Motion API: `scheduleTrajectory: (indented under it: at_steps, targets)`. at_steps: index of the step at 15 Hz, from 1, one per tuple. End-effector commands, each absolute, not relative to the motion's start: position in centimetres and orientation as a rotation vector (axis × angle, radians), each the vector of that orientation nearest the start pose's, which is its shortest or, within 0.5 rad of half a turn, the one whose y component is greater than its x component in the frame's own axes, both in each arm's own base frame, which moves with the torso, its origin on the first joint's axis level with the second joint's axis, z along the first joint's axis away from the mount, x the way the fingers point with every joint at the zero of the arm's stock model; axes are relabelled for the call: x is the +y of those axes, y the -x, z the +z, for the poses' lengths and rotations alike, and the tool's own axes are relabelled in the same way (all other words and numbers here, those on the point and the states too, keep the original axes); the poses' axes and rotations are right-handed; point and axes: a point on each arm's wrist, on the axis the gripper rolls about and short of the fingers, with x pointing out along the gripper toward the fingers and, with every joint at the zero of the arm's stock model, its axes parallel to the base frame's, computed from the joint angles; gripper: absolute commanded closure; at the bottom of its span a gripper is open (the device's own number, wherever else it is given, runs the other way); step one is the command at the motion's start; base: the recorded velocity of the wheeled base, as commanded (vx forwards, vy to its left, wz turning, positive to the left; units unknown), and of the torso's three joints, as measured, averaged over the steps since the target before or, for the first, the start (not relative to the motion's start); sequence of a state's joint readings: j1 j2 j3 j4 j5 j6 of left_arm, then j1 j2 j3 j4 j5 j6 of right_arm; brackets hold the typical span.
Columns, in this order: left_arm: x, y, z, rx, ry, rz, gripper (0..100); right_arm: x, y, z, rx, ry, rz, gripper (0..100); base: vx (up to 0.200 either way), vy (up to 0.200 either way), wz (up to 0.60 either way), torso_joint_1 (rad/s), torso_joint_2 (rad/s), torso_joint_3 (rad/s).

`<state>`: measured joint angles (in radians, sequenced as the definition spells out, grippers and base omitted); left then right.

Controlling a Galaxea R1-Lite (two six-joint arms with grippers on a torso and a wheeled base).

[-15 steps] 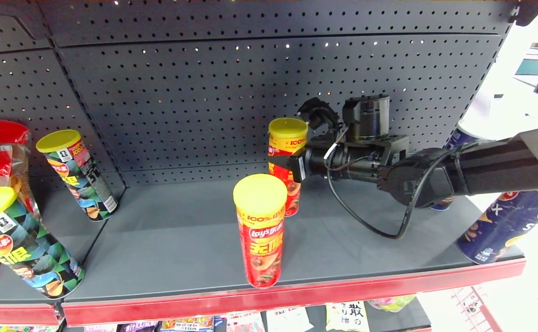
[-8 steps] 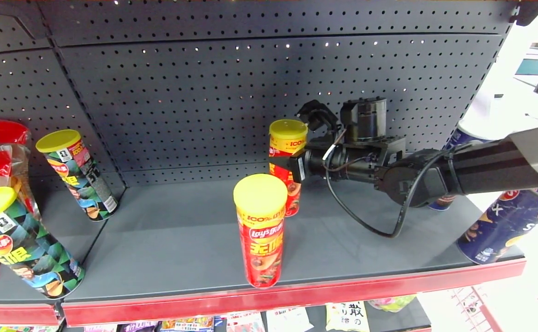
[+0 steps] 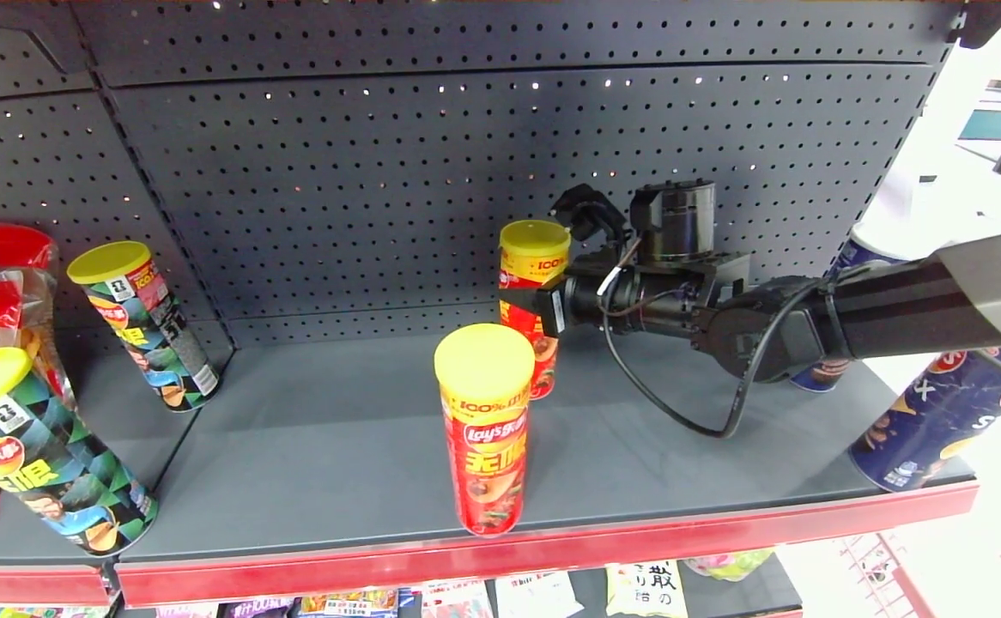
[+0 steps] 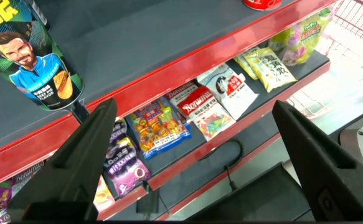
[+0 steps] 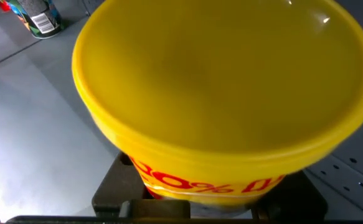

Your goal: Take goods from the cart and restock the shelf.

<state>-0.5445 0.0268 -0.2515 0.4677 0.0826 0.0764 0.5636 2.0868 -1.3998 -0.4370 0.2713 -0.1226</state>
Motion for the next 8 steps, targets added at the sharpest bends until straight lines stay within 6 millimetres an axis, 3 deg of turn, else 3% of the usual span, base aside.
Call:
scheduleTrajectory:
  at_steps: [1,3,4,8]
  targets:
    - [2.58,3.90,9.60,0.218,-0.151,-0.468,0,23.48,-35.95,18.19,0.208,0.153,0.847,100,0.000,0.000,0.00,0.000,0.00,0.000]
    - [2.58,3.90,9.60,0.218,-0.151,-0.468,0,23.58,-35.99,17.99,0.212,0.155,0.848,100,0.000,0.000,0.00,0.000,0.00,0.000]
    - [2.59,3.92,9.59,0.216,-0.151,-0.468,0,23.66,-35.98,17.97,0.212,0.156,0.850,0,0.000,0.000,0.00,0.000,0.00,0.000]
    - [2.59,3.91,9.61,0.215,-0.150,-0.468,0,23.79,-36.08,17.71,0.206,0.155,0.850,0,0.000,0.000,0.00,0.000,0.00,0.000]
